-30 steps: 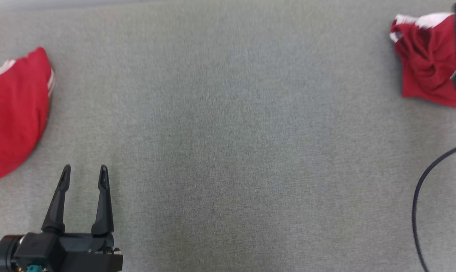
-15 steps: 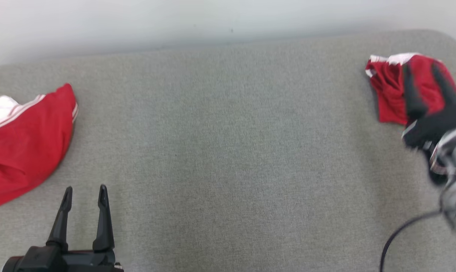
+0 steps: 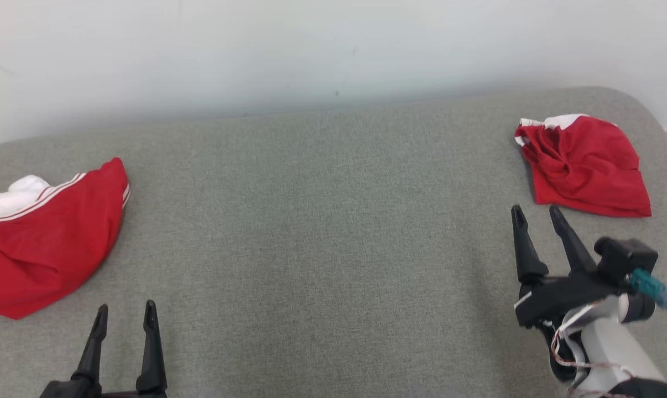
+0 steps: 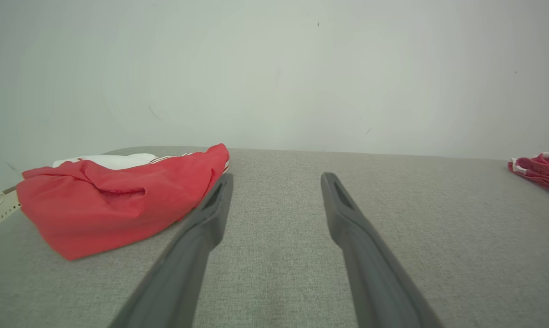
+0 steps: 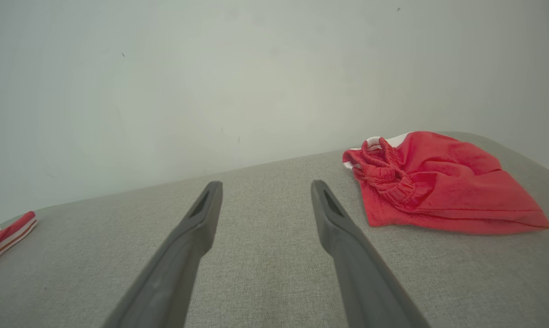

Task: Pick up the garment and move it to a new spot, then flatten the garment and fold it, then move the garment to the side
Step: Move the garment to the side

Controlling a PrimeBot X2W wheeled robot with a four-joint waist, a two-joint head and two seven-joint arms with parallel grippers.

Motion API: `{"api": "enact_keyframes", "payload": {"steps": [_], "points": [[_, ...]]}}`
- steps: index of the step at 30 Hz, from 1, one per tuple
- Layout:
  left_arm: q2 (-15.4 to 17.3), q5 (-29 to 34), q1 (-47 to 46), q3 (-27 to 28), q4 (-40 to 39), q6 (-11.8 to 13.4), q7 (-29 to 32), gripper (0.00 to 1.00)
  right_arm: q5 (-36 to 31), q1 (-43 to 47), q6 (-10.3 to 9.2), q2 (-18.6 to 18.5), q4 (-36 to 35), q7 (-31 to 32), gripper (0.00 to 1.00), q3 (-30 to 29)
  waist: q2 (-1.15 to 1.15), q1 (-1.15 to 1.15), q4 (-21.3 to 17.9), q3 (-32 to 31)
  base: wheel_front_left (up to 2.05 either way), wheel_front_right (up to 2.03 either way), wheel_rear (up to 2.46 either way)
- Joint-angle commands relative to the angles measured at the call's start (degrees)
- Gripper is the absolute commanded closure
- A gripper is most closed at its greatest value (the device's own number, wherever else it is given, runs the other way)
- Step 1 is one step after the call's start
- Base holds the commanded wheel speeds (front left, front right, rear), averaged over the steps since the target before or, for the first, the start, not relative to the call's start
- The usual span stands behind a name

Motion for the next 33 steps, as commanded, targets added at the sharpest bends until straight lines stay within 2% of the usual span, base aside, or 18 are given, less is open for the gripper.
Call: {"api": "enact_keyframes", "payload": {"steps": [1, 6, 12, 25, 33], "points": [[-0.07, -0.04, 0.93, -0.05, 0.23, -0.04, -0.18, 0.00, -1.09, 1.56, -0.04, 0.54, -0.78, -0.13, 0.00, -0.60, 0.01, 0.01, 0.35, -1.09, 0.00, 0.00, 0.00], [-0.35, -0.25, 1.91, 0.00, 0.51, 0.00, -0.18, 0.00, -5.02, 6.68, -0.04, 3.68, -5.48, -0.13, 0.00, -2.17, 0.01, 0.01, 0.79, -2.26, 0.00, 0.00, 0.00], [-0.58, 0.07, 3.32, 0.28, 1.40, 0.27, -0.18, 0.00, -9.63, 11.05, -0.04, 6.44, -7.76, -0.11, 0.00, -3.70, 0.01, 0.01, 1.35, -3.87, 0.00, 0.00, 0.00], [-0.82, 0.88, 4.50, -0.94, 3.31, -0.24, -0.18, 0.00, -14.08, 19.29, -0.04, 9.78, -13.91, 2.54, 0.00, -5.72, 0.01, 0.01, 2.53, -6.22, 0.00, 0.00, 0.00], [-0.87, 1.07, 4.58, -0.78, 3.45, -0.19, -0.19, 0.00, -14.87, 21.60, -0.04, 10.46, -16.91, 4.72, 0.00, -6.39, 0.01, 0.01, 2.82, -6.78, 0.00, 0.00, 0.00]]}}
